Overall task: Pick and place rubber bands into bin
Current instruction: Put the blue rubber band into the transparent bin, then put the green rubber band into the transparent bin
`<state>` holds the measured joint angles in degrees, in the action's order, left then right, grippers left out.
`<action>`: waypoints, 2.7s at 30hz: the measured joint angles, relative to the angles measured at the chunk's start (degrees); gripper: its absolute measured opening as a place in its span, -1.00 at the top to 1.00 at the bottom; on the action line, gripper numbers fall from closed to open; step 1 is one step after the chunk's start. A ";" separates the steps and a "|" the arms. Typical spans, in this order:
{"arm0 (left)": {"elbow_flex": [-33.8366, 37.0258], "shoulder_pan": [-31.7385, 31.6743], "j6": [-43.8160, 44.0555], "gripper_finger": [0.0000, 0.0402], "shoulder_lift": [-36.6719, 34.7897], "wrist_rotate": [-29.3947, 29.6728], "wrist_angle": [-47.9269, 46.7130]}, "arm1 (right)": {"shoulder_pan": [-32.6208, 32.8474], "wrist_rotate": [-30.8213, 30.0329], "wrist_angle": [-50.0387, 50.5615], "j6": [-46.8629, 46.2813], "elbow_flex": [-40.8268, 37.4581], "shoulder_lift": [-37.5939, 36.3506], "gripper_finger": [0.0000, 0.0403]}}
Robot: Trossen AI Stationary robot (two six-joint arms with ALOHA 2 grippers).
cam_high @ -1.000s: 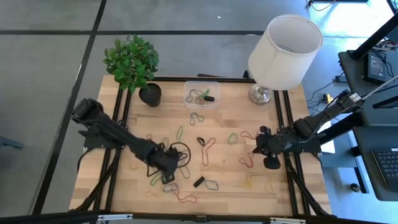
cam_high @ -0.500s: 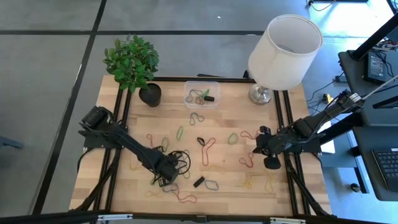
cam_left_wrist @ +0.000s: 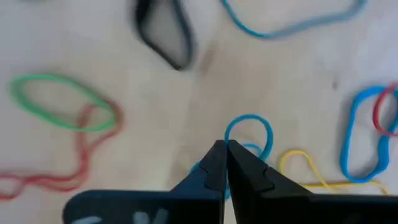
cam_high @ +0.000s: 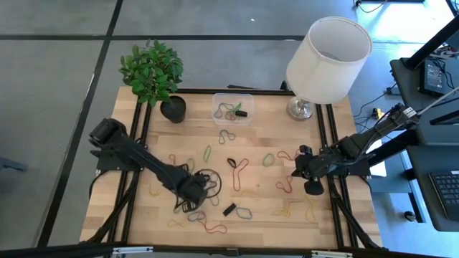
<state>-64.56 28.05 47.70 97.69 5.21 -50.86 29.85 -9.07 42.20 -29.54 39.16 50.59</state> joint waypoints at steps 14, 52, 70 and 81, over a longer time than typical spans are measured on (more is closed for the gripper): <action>-15.11 -16.95 -20.63 0.99 -7.22 9.17 -11.02 | -0.02 -5.61 -0.05 -0.20 0.00 0.00 0.93; -21.00 -58.05 -78.68 0.86 16.64 -5.49 20.47 | -13.32 -18.52 0.67 -31.74 0.02 0.04 0.95; -21.00 -55.21 -78.91 0.31 13.28 2.04 19.90 | -16.24 -18.51 0.69 -27.16 0.02 0.04 0.94; -21.00 -46.71 -73.74 0.66 7.94 7.33 20.29 | -16.24 -18.51 0.69 -19.08 0.02 0.04 0.94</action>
<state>-85.56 -18.66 -26.04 105.63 12.54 -30.57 13.61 -27.57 42.89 -48.62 39.18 50.63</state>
